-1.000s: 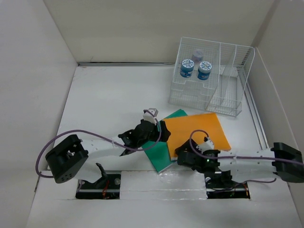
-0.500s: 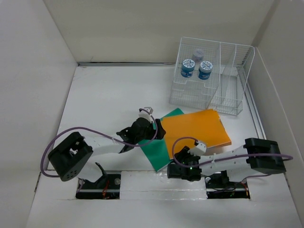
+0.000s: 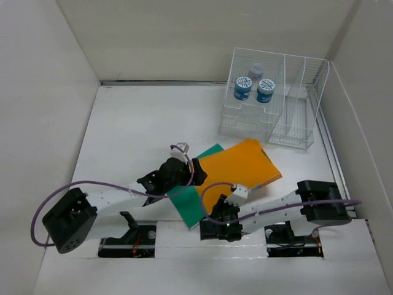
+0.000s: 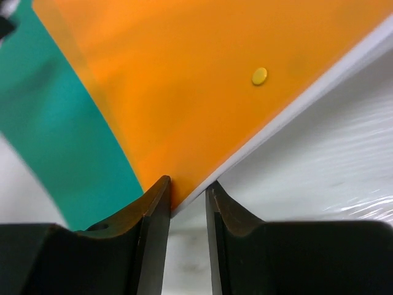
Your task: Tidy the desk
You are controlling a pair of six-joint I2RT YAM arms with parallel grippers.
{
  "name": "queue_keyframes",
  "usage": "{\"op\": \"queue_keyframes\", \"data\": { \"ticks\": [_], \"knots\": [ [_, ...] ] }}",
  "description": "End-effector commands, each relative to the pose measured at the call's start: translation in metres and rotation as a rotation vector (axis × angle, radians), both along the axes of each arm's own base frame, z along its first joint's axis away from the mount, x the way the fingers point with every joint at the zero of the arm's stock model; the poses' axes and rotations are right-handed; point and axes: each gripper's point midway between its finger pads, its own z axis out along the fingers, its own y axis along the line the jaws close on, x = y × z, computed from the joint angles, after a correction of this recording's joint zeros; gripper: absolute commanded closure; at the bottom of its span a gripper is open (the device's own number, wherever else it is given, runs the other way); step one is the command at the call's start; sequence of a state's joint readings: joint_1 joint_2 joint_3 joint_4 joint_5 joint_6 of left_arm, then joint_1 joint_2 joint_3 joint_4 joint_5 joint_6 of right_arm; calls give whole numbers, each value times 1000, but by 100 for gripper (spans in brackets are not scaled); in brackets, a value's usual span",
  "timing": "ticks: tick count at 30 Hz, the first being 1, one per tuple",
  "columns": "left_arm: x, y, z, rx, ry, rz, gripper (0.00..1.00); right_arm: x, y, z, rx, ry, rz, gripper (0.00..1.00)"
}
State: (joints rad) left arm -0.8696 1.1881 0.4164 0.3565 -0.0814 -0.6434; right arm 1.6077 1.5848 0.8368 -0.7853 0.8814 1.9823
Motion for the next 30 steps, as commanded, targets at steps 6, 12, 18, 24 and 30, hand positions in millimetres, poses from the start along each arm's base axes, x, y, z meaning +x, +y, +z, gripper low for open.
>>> {"op": "queue_keyframes", "data": {
  "ticks": [6,12,18,24,30],
  "knots": [
    [4,39,1,100,-45,128,23,-37,71,27,-75,-69,306,100],
    [2,51,-3,97,-47,176,24,-34,69,23,-31,-100,327,100],
    [13,64,-16,133,-34,259,25,-29,30,13,-8,-67,244,100],
    [22,62,-3,87,-30,263,32,-16,-30,9,-25,-68,124,100],
    [19,93,-26,121,33,420,53,-27,-23,12,25,-11,200,98]
  ]
}}
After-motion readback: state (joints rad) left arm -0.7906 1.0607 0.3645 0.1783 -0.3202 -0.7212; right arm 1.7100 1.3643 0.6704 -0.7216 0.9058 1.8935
